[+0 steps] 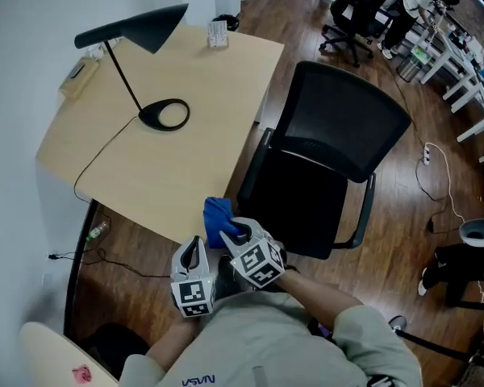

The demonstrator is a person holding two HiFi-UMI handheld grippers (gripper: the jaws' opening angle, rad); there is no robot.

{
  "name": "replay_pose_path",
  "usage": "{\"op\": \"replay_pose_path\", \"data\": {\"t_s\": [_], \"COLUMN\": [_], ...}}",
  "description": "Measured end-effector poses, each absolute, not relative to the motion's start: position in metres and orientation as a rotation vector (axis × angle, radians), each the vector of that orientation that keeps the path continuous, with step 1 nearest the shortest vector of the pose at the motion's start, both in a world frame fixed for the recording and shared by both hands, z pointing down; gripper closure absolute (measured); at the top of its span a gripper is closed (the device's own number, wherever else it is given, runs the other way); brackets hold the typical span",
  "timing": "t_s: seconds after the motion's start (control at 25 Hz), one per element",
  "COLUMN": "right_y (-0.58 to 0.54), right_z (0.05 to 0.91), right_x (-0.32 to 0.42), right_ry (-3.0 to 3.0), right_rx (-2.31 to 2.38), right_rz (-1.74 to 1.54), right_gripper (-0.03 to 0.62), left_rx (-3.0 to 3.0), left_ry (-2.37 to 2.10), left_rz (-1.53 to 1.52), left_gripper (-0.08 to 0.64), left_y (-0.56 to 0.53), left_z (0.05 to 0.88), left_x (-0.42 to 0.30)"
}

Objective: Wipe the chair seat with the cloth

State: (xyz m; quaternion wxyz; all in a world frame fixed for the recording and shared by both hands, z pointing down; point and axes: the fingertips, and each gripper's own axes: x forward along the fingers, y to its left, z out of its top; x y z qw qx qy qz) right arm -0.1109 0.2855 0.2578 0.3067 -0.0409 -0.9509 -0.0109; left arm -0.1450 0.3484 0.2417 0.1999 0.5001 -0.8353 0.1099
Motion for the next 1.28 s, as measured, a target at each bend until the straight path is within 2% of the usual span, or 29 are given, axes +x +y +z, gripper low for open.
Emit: {"op": "replay_pose_path", "data": {"t_s": [0.6, 1.28], "right_y": [0.324, 0.317], "right_z": [0.318, 0.376], "right_x": [-0.227, -0.256], "right_ry": [-2.387, -2.276], "right_rx": [-0.114, -0.049], "right_rz": [0.100, 0.155], "right_gripper": [0.497, 0.465], "left_rx": [1.252, 1.286], "left_ry": [-2.429, -2.392], "left_rz": [0.220, 0.242], "left_gripper": [0.554, 0.554], "left_y": [0.413, 0.412], "left_z": [0.245, 0.252], "left_x": [-0.237, -0.261]}}
